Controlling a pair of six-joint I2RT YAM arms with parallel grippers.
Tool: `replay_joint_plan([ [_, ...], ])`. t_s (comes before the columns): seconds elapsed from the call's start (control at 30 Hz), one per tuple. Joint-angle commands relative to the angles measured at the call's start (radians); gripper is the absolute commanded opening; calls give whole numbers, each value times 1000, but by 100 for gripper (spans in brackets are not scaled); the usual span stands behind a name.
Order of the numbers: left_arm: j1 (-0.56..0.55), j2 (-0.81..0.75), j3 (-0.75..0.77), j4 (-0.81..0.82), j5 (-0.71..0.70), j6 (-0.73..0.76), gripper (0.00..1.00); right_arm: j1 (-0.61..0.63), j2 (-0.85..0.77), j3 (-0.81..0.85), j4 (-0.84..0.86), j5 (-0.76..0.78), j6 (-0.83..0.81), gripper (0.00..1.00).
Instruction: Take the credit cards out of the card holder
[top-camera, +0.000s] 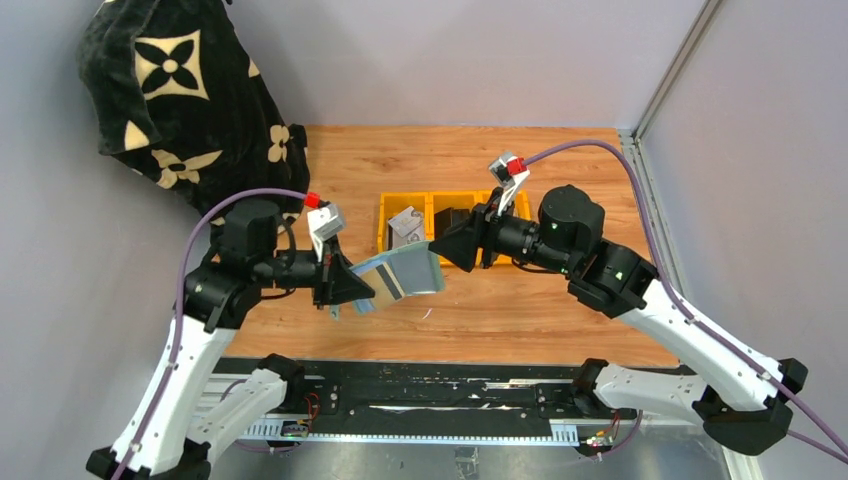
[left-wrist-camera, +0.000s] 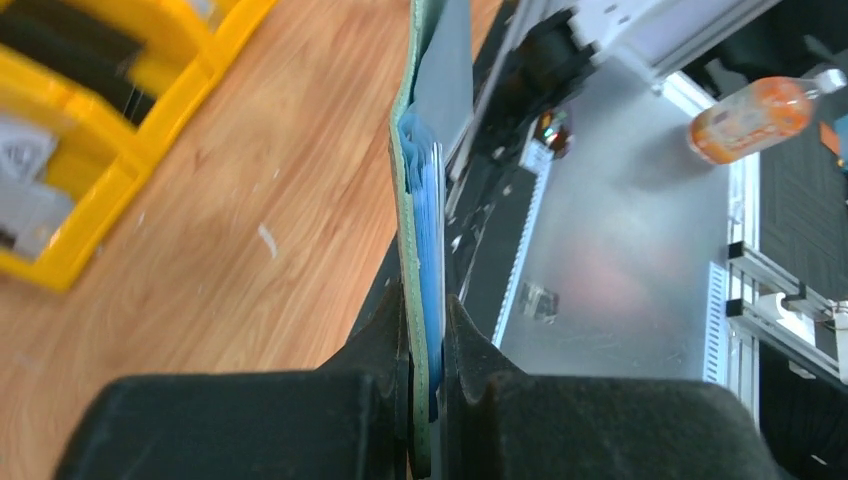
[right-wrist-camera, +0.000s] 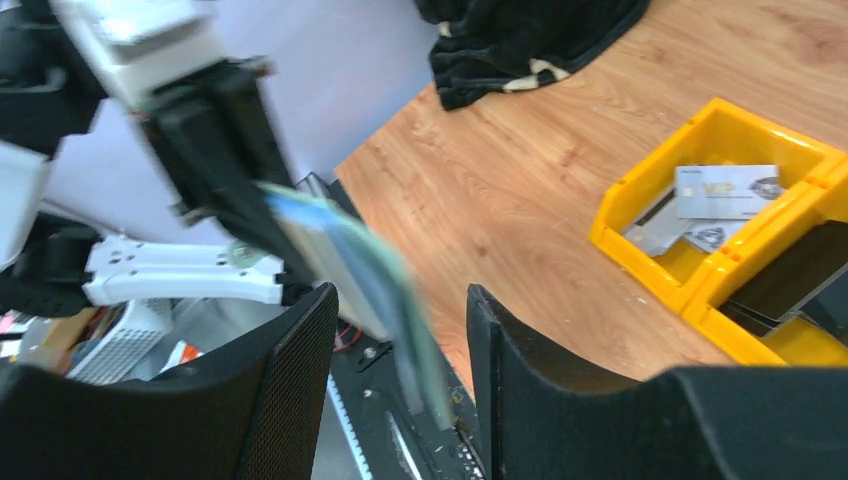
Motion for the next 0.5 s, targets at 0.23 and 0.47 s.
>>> replay_joint_plan([
  [0.23,1,175,66,-289,-145,176,0,-5,2,-139,303,-327,192,50],
  [0.47,1,147,68,-291,-55,158,0,-2,116,-216,429,-418,265,50],
])
